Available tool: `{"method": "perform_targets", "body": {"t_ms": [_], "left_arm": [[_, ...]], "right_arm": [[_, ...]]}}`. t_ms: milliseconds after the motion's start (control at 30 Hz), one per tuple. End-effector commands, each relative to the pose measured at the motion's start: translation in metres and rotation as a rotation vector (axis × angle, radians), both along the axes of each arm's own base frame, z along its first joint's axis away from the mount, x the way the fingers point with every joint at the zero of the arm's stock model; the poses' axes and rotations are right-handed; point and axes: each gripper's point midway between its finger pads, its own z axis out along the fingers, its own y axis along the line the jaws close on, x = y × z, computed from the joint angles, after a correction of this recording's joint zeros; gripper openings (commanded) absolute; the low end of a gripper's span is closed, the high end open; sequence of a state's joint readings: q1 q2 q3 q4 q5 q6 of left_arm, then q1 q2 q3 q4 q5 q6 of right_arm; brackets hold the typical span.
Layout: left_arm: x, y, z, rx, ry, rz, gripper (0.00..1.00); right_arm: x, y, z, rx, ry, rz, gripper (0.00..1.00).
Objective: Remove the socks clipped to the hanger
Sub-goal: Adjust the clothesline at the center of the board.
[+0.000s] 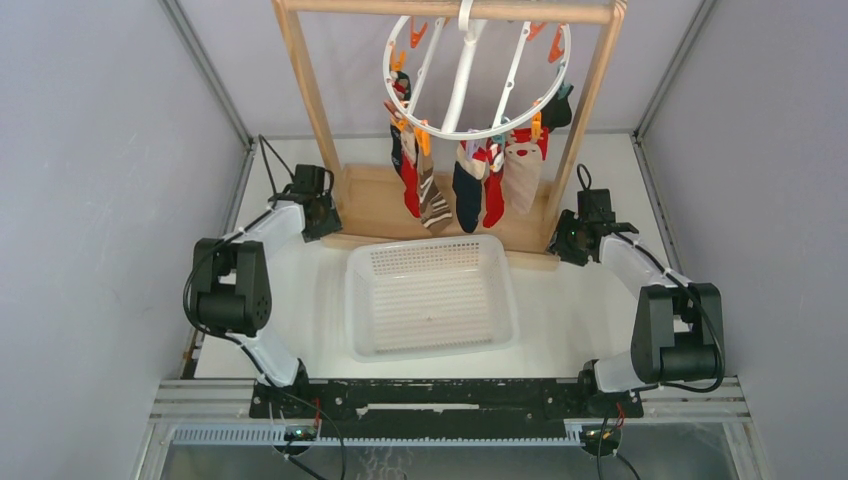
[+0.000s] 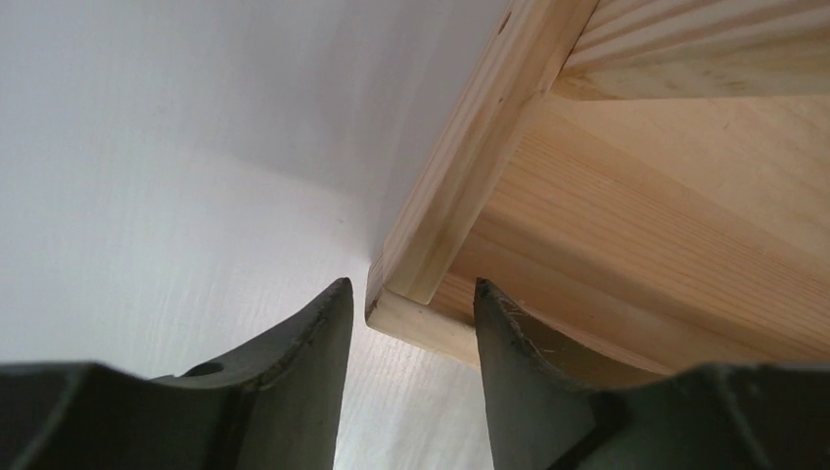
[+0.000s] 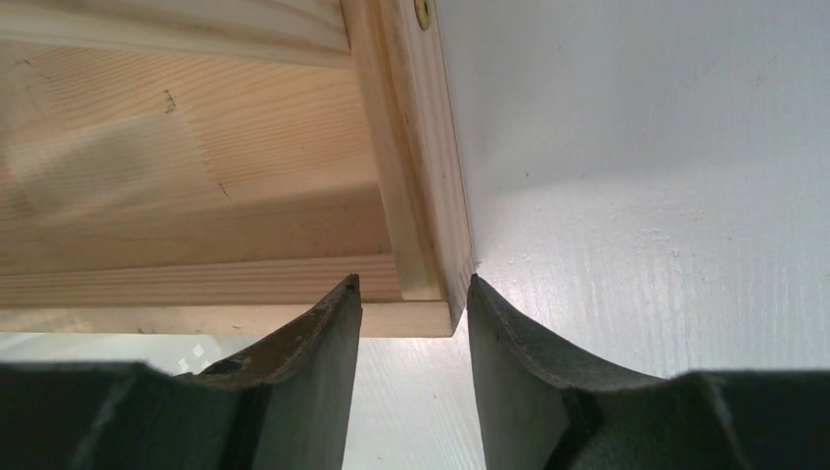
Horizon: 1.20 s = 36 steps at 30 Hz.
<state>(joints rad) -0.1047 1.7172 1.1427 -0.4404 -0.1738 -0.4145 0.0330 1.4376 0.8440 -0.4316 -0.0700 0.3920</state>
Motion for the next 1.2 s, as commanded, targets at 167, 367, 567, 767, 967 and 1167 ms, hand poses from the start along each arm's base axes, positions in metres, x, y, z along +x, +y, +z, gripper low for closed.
{"method": "perform_targets", "body": {"t_ms": [167, 367, 567, 767, 967, 1167], "left_arm": [[-0.005, -0.001, -0.005, -0.007, 0.019, -0.029, 0.4], [-0.017, -0.004, -0.005, -0.016, 0.011, -0.037, 0.34], [-0.028, -0.008, -0.007, -0.013, 0.012, -0.047, 0.33], [-0.037, -0.017, -0.008, -0.008, 0.01, -0.064, 0.32], [-0.046, -0.027, -0.004, -0.001, -0.002, -0.084, 0.32], [-0.055, -0.035, -0.003, 0.01, -0.011, -0.1, 0.32]], "right_arm": [[0.001, 0.0, 0.012, -0.008, -0.04, 0.014, 0.52], [0.0, -0.001, 0.007, -0.01, -0.027, 0.013, 0.52], [0.0, -0.005, 0.004, -0.009, -0.019, 0.002, 0.52], [0.0, -0.008, 0.005, -0.007, -0.022, -0.006, 0.52], [0.003, -0.016, 0.004, 0.0, -0.026, -0.032, 0.52], [0.005, -0.019, 0.004, 0.007, -0.028, -0.043, 0.52]]}}
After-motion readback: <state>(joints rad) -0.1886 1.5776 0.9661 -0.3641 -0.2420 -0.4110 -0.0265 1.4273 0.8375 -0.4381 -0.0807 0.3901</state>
